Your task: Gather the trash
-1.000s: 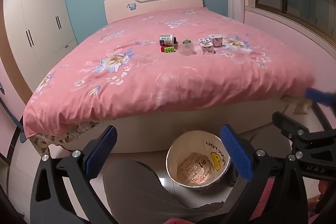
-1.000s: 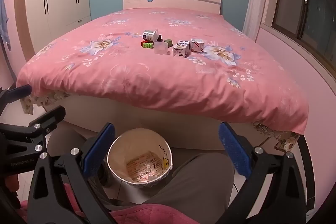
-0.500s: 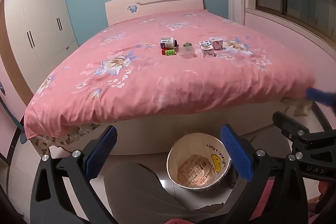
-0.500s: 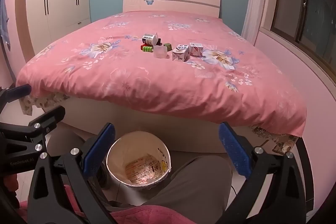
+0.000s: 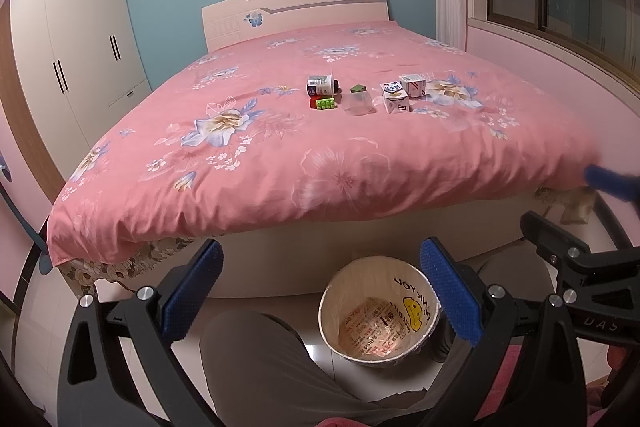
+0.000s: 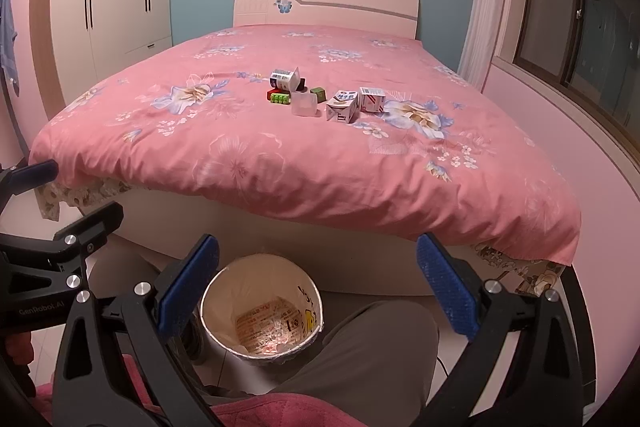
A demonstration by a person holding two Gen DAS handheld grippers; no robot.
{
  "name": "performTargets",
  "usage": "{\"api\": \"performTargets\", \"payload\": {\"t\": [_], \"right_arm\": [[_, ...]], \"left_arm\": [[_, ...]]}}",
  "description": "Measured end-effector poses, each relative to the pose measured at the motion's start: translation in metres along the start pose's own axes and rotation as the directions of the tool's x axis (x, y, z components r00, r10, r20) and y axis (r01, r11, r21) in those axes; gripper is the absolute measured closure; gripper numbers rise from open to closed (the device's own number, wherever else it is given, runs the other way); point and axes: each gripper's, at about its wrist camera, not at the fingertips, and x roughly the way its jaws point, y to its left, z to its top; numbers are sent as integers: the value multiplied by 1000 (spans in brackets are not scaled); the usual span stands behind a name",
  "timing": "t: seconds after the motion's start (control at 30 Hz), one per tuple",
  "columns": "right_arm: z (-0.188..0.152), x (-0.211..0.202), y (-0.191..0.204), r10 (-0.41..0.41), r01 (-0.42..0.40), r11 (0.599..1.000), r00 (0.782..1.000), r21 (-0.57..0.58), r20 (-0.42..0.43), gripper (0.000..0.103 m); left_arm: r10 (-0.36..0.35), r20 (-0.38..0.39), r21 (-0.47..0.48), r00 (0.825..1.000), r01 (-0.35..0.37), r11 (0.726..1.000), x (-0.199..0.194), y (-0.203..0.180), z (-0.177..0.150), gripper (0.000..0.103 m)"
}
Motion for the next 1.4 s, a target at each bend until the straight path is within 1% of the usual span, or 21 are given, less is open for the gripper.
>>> {"api": "performTargets", "payload": {"t": [1.4], "right_arm": [[-1, 1, 1, -3, 3, 1000, 1000, -2, 0, 7]], "left_arm": [[0, 6, 0, 1000, 0, 1000, -1, 3, -1, 2]]}}
